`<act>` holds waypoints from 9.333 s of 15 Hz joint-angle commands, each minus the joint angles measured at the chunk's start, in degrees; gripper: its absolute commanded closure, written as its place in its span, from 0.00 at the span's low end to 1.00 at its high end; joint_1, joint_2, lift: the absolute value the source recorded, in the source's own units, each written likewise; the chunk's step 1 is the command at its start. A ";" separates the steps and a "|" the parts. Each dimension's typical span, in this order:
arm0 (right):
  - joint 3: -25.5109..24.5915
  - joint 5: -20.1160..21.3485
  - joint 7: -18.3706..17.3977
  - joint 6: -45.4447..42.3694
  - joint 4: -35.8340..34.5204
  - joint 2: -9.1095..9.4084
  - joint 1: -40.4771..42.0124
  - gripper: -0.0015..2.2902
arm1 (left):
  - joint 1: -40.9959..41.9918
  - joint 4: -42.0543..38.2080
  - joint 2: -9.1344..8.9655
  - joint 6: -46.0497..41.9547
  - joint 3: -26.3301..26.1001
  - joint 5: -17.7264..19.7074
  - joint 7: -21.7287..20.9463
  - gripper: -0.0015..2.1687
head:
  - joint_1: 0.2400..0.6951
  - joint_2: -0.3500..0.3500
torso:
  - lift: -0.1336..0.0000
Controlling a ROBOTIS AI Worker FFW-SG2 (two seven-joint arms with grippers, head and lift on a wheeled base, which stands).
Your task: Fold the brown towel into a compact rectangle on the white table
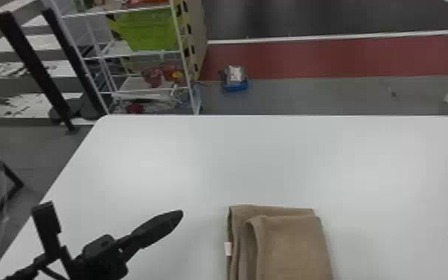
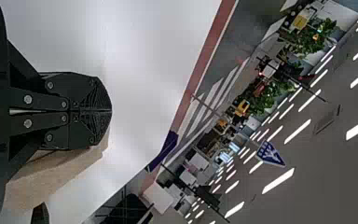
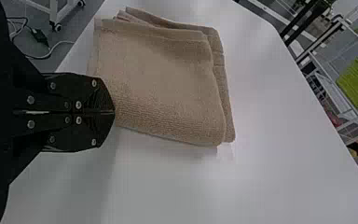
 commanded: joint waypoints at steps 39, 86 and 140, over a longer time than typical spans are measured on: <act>2.46 -3.07 -11.05 -19.57 24.19 0.05 -20.77 0.86 | -2.15 2.85 -0.12 0.00 -0.37 -1.28 -0.25 0.63 | 1.00 0.69 | 0.08; 38.67 56.78 24.03 -32.22 14.44 -7.03 -19.72 0.15 | -0.56 -4.09 -0.12 13.01 -3.36 -4.97 2.13 0.63 | 1.00 0.91 | 0.08; 33.84 49.92 24.03 -29.41 14.70 -5.27 -25.34 0.73 | 0.93 1.71 -0.99 6.50 -9.51 -2.86 -0.16 0.63 | 1.00 0.73 | 0.08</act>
